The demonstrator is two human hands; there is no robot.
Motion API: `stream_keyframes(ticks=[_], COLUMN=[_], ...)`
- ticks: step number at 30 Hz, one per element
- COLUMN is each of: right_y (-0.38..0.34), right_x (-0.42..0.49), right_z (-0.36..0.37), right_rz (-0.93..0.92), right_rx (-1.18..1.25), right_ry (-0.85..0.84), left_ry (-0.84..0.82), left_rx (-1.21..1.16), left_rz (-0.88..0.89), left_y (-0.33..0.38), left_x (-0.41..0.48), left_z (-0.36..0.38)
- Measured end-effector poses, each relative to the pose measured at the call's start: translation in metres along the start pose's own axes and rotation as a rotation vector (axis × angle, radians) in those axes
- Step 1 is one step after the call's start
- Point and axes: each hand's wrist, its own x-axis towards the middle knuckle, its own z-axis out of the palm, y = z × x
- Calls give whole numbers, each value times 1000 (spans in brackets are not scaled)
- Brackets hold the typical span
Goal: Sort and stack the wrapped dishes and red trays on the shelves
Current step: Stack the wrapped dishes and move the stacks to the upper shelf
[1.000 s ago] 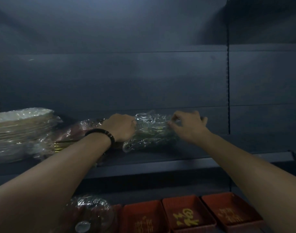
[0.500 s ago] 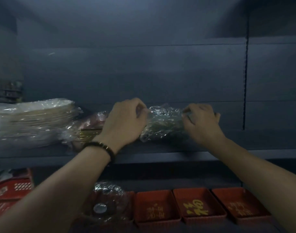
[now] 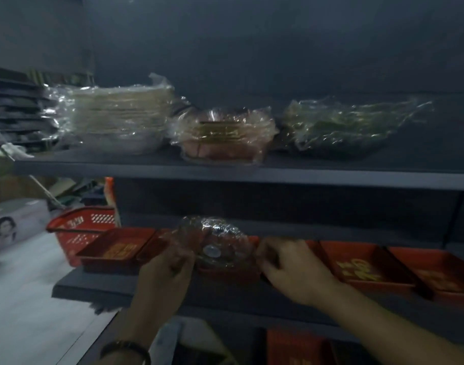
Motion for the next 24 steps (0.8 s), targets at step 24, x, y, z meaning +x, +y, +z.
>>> stream_keyframes(ticks=[24], right_y=[0], right_x=[55], right_z=[194], right_rz=[263], right_rx=[143], right_ry=[111], left_ry=[-85], left_rx=[-242], left_rz=[-364], left_y=[-85], left_x=[45], left_z=[64])
